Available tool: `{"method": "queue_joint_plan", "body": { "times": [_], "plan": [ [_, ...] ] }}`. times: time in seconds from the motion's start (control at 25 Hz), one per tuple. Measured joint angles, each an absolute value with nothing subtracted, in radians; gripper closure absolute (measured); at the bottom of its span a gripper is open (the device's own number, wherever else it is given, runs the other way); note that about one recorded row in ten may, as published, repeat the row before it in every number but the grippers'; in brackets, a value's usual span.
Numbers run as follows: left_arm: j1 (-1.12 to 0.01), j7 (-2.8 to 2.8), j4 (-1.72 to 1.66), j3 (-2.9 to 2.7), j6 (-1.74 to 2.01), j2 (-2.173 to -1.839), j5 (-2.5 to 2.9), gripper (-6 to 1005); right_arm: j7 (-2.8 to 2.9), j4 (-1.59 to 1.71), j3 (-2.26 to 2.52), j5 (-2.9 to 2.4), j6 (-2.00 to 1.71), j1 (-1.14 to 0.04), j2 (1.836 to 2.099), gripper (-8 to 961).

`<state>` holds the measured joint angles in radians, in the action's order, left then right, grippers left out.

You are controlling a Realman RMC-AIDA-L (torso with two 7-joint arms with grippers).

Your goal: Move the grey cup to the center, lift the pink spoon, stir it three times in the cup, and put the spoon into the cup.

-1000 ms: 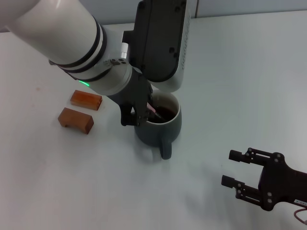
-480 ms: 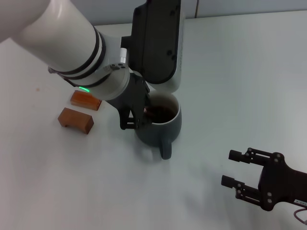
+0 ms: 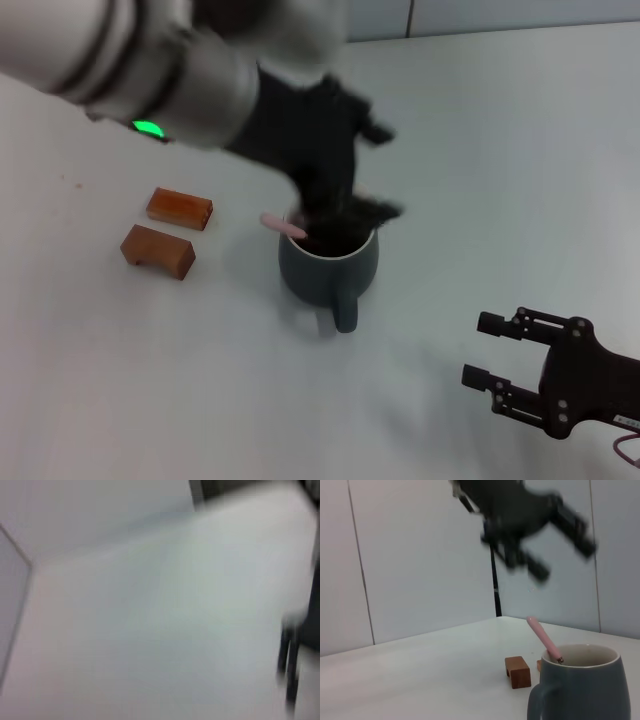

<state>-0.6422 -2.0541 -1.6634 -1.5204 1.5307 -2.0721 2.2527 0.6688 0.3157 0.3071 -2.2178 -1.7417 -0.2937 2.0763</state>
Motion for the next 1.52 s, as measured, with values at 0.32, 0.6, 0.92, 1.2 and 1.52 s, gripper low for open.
{"method": "queue_joint_plan", "body": {
  "times": [0.32, 0.6, 0.92, 1.2, 1.52],
  "plan": [
    [-0.470, -1.893, -1.400, -1.173, 1.525, -2.067, 1.472, 303, 0.669, 0.320, 0.301, -2.212, -1.739, -0.294, 2.076, 353],
    [-0.401, -1.717, -0.934, -0.998, 1.641, -2.062, 1.135, 301, 0.669, 0.322, 0.298, -2.210, -1.735, -0.300, 2.075, 353],
    [-0.243, -1.058, -0.429, -0.833, 1.817, -2.052, 1.151, 299, 0.669, 0.322, 0.298, -2.199, -1.735, -0.302, 2.075, 353],
    [-0.133, -0.770, -0.366, -0.835, 1.813, -2.051, 1.414, 271, 0.669, 0.330, 0.298, -2.198, -1.730, -0.300, 2.075, 353],
    [-0.095, -0.578, -0.295, -0.835, 1.726, -2.060, 1.554, 207, 0.669, 0.330, 0.287, -2.197, -1.728, -0.302, 2.076, 353]
  ]
}}
